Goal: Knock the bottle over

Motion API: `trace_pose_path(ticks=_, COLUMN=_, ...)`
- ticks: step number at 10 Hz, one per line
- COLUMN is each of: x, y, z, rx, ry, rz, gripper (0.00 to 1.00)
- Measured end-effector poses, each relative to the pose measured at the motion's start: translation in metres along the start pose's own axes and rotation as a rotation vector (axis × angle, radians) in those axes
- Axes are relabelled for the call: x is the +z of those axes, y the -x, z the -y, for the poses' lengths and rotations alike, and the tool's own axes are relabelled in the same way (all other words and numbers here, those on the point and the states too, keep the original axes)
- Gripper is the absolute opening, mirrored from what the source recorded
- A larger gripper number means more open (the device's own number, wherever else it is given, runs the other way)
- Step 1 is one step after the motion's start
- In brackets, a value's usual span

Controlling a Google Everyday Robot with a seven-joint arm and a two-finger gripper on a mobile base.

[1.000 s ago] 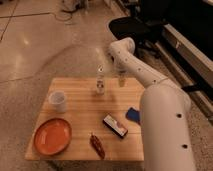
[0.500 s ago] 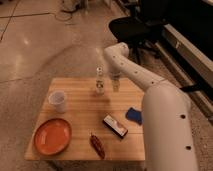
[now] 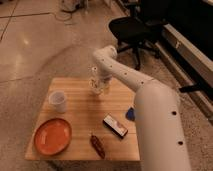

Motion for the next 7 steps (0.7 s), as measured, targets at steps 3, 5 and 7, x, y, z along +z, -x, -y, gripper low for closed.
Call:
trace_pose_path(ticks=3, x=0.001, y=0.024, z=0.011, rx=-0.03, ry=-0.014, rz=0.016, gripper=0.65)
trace_pose_path(ticks=5, x=-0.002, y=0.04, z=0.018, rx=-0.056, ry=-0.023, rz=0.028, gripper=0.65)
trace_pose_path(ticks=7, x=-0.004, y=0.035, z=0.017, rx=-0.051, ry=-0.025, rz=0.023, gripper=0.65)
